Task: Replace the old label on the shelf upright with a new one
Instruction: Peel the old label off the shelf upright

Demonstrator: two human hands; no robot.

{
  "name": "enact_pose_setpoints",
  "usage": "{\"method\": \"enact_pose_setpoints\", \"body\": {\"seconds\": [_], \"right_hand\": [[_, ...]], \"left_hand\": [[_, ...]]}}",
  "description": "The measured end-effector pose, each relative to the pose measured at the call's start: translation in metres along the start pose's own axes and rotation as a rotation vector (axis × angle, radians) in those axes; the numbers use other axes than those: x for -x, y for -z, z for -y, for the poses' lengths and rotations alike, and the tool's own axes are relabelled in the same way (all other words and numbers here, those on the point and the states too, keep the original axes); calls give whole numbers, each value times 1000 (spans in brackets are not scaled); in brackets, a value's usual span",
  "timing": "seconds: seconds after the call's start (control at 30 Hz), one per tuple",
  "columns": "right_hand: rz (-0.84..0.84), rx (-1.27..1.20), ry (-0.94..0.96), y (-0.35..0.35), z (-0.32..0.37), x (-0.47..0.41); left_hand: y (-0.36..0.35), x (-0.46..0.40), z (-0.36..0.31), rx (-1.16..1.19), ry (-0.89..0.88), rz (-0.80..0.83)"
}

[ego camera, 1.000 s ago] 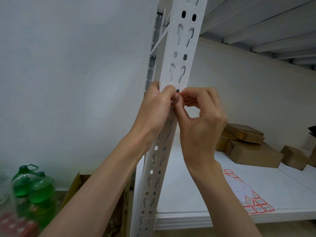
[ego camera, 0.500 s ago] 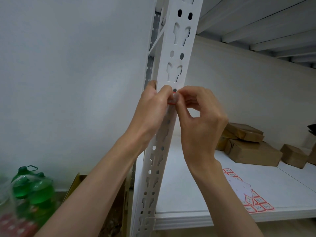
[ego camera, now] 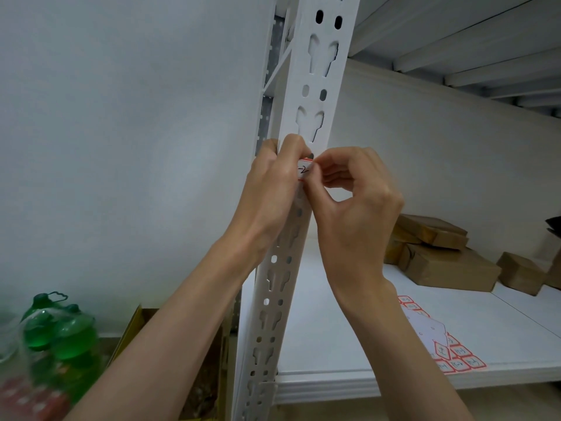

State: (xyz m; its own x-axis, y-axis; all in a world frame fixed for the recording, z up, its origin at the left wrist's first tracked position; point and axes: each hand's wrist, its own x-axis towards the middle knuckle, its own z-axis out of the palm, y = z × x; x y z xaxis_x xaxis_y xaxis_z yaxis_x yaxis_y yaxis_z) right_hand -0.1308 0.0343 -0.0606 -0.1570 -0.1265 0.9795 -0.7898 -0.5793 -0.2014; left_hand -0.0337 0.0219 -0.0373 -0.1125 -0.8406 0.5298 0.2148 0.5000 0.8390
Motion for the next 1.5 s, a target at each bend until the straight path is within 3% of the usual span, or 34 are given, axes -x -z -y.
{"method": "enact_pose_setpoints", "body": {"seconds": [1.17,1.5], "right_hand": [[190,140,-108,16,18,-14],[128,28,-142,19,17,-18]], "left_hand": [[0,-5,5,-41,-8,-8],[3,-5,6,-74,-33,3]]}}
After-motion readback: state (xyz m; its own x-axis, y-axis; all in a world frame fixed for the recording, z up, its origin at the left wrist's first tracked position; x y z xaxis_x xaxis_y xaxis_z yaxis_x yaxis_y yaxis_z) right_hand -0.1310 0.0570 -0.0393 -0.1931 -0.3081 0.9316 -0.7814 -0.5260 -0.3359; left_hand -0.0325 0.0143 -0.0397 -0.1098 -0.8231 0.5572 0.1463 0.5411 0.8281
